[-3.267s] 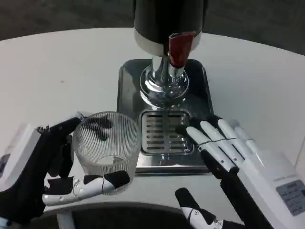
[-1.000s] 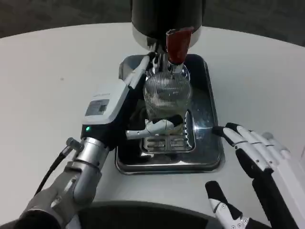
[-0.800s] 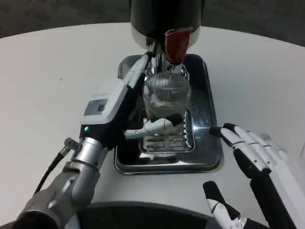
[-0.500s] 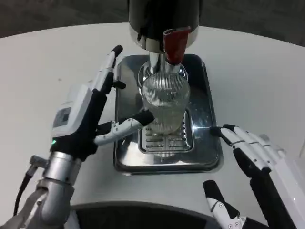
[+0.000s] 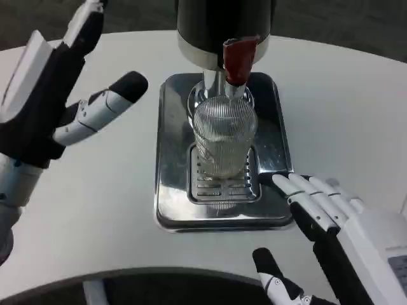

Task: Grasp the cup under the faucet to collect the drink, then remove the cup.

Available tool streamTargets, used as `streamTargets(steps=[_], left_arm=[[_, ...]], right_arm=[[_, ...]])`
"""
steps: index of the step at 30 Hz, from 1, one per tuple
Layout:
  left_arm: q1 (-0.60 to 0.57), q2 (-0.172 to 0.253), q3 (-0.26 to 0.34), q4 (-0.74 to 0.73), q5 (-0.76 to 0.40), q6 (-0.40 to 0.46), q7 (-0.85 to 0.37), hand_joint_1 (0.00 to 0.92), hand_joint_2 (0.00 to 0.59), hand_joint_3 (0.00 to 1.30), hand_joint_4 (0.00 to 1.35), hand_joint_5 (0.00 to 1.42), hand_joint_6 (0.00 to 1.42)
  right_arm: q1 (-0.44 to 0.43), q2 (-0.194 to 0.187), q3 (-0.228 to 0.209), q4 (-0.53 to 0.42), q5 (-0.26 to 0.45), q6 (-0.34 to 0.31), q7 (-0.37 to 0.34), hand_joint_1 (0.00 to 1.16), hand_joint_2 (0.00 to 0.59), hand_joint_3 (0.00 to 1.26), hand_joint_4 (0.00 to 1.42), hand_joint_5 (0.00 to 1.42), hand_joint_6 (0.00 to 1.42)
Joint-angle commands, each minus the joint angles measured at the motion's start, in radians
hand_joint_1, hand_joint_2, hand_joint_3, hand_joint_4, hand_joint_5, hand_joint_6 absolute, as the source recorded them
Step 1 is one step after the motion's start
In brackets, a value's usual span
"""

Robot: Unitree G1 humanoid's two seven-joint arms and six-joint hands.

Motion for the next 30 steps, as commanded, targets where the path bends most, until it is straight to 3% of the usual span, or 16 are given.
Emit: streamTargets(steps=[1, 6, 14, 20, 30], left_arm=[[-0.062, 0.014, 0.011, -0.097, -0.179, 0.089, -0.19, 0.0, 0.156, 0.0, 0.0, 0.0, 0.0], [-0.116, 0.01, 0.021, -0.144, -0.205, 0.117, -0.304, 0.0, 0.159, 0.0, 0.0, 0.0, 0.0], [-0.193, -0.011, 0.006, -0.146, -0.256, 0.163, -0.471, 0.0, 0.129, 0.0, 0.0, 0.0, 0.0], [-0.245, -0.056, 0.008, -0.09, -0.333, 0.277, -0.557, 0.0, 0.12, 0.0, 0.0, 0.04, 0.01], [-0.342, -0.14, -0.018, 0.018, -0.36, 0.409, -0.691, 0.0, 0.106, 0.0, 0.0, 0.06, 0.01]], right_arm=[[0.013, -0.033, 0.015, 0.017, -0.037, -0.03, 0.01, 0.44, 0.464, 0.14, 0.09, 0.07, 0.09], [0.01, -0.064, 0.015, 0.025, -0.072, -0.045, 0.011, 0.44, 0.464, 0.11, 0.03, 0.0, 0.04], [0.024, -0.095, 0.01, 0.023, -0.103, -0.045, 0.024, 0.41, 0.466, 0.06, 0.0, 0.0, 0.0], [0.031, -0.086, 0.008, 0.02, -0.091, -0.026, 0.029, 0.41, 0.465, 0.05, 0.0, 0.0, 0.0], [0.024, -0.062, 0.01, 0.023, -0.078, -0.007, 0.049, 0.4, 0.467, 0.05, 0.0, 0.0, 0.0]])
